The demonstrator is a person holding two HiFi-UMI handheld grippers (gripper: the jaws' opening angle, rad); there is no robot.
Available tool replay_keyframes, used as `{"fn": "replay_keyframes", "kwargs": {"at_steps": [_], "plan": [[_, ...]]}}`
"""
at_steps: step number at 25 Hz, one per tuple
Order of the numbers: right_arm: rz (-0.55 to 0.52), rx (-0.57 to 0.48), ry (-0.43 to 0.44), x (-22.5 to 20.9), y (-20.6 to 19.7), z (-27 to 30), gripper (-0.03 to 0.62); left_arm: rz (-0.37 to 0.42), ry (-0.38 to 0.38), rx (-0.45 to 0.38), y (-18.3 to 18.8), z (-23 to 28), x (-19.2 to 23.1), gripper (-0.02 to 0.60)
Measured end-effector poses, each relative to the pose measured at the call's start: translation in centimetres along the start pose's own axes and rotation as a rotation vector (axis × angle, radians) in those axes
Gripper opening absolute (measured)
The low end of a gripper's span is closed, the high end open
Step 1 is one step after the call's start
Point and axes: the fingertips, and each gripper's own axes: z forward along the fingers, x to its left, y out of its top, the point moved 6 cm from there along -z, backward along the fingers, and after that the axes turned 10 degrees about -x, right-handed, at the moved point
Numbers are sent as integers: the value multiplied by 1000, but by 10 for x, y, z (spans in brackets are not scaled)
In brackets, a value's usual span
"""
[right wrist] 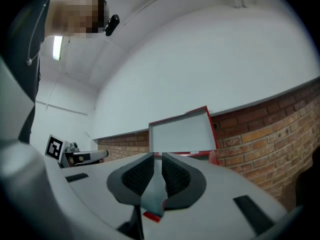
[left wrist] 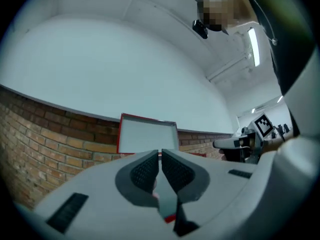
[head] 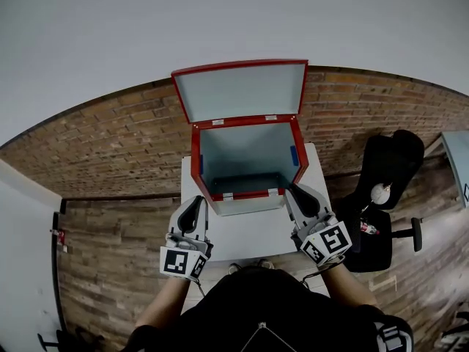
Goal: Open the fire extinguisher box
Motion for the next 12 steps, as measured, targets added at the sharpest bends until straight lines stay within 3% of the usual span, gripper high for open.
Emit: {"fn": "replay_keyframes", "kwargs": {"at_steps": [6, 12], "plan": [[-19, 143, 46, 38, -56, -20, 26, -48, -72, 83, -54, -35, -38, 48], [-9, 174, 88, 50, -78, -31, 20, -78, -98, 132, -81, -49, -55, 48]]}}
